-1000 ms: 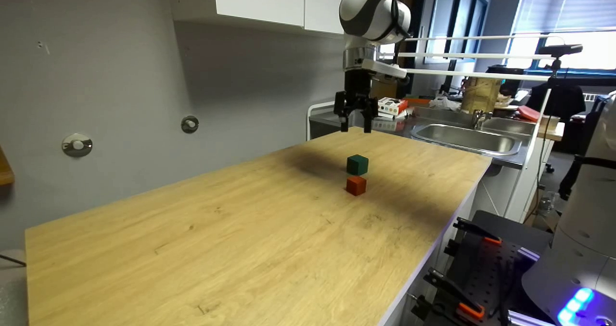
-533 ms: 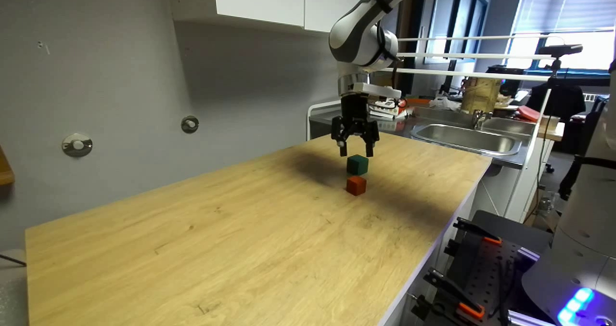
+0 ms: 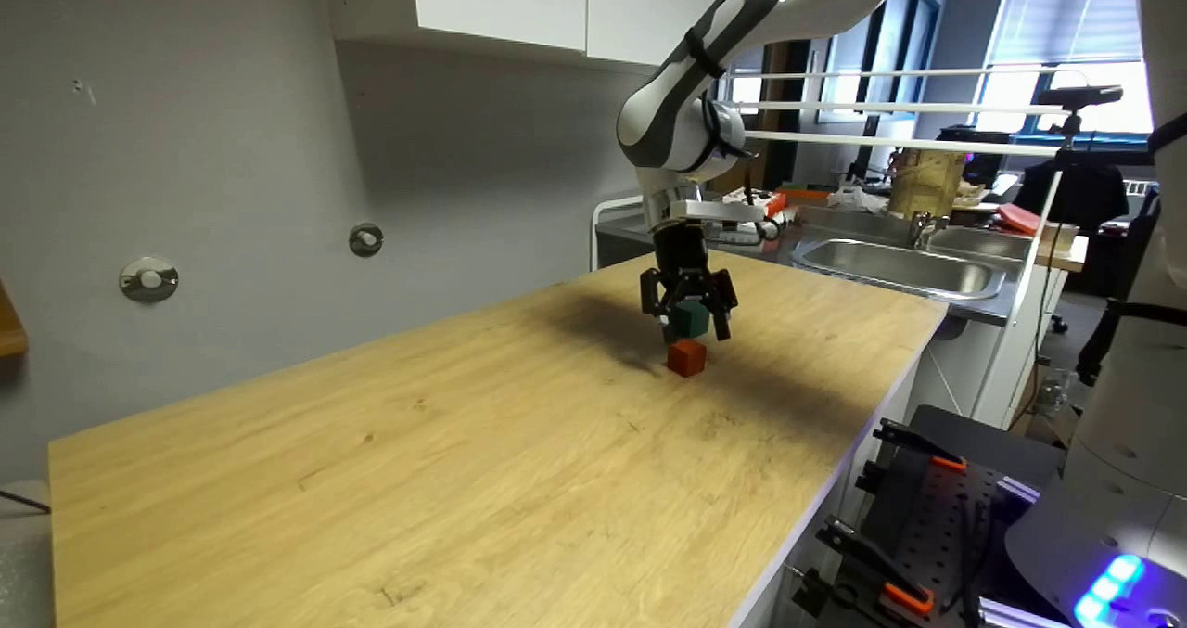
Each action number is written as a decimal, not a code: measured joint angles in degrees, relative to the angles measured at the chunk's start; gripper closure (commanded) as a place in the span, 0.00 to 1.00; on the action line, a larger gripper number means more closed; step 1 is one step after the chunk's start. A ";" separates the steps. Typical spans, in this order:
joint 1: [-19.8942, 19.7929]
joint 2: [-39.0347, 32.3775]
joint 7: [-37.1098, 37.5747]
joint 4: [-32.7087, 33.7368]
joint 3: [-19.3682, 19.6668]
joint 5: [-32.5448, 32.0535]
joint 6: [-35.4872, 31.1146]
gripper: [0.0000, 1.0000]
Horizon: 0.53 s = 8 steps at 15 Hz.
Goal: Put the orange block on top of green block
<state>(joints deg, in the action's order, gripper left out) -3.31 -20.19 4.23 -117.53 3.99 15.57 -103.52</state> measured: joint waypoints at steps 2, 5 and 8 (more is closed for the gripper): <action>0.01 -1.72 0.00 1.30 -0.19 0.00 0.97 0.25; 0.08 -4.02 0.00 3.45 -0.69 0.00 1.90 0.41; 0.25 -6.09 0.00 5.88 -1.24 0.00 2.85 0.64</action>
<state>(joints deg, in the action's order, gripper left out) -3.06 -26.28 4.23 -111.65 2.75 15.57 -100.67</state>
